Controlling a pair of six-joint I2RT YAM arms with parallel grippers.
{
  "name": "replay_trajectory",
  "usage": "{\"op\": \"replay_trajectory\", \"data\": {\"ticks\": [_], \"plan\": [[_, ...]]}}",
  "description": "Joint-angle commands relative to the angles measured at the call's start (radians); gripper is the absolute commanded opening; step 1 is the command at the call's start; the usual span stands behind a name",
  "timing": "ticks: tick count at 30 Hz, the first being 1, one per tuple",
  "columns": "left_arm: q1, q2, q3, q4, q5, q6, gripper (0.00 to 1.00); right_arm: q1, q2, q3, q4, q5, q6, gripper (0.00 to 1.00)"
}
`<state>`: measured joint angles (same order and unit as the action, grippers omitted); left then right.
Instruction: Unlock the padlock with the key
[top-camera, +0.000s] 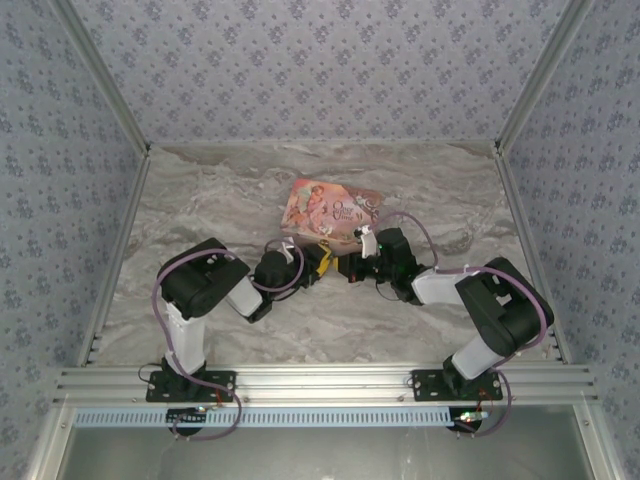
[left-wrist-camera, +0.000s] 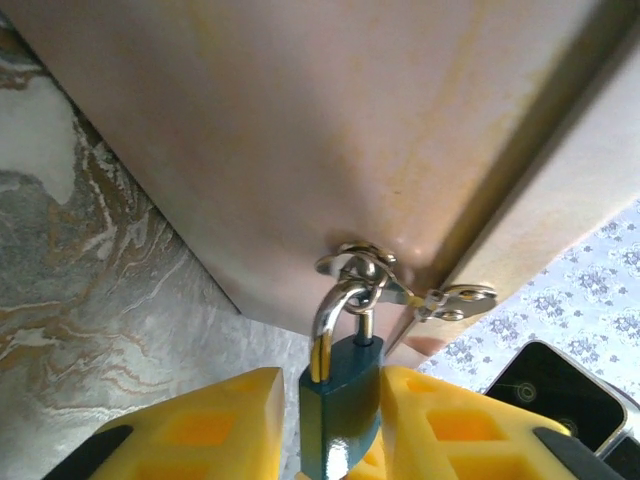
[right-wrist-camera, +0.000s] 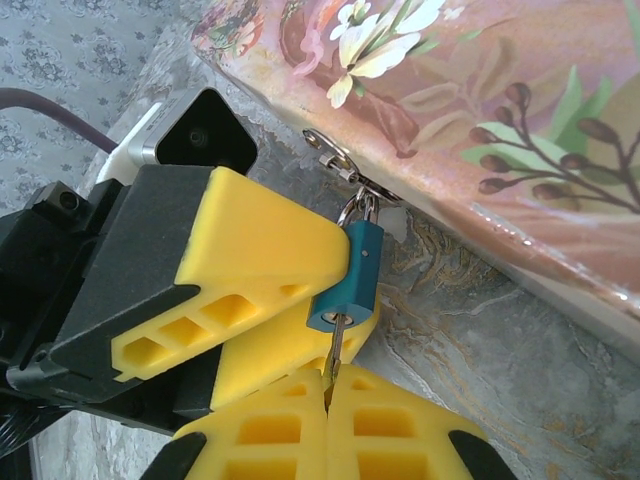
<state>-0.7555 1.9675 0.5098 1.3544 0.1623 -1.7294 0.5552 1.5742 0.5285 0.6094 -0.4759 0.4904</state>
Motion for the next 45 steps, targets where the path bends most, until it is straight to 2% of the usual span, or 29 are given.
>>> {"op": "replay_trajectory", "data": {"ticks": [1,5,12,20,31,45], "plan": [[-0.009,0.018,0.015,0.052,-0.019,0.001,0.25,0.007,0.002,0.036,0.078,-0.012,0.009,0.00],[-0.013,0.015,0.009,0.052,-0.027,0.004,0.16,0.008,0.006,0.028,0.104,-0.015,0.031,0.00],[-0.026,0.014,-0.004,0.048,-0.039,0.016,0.08,0.006,0.000,0.034,0.095,-0.022,0.072,0.00],[-0.034,0.011,-0.028,0.051,-0.057,0.022,0.04,-0.018,-0.023,0.057,0.012,-0.028,0.086,0.00],[-0.040,0.015,-0.040,0.047,-0.069,0.025,0.00,-0.037,-0.038,0.055,0.000,-0.047,0.127,0.00],[-0.041,0.027,-0.042,0.048,-0.070,0.030,0.00,-0.038,-0.065,0.063,-0.052,-0.045,0.178,0.00]]}}
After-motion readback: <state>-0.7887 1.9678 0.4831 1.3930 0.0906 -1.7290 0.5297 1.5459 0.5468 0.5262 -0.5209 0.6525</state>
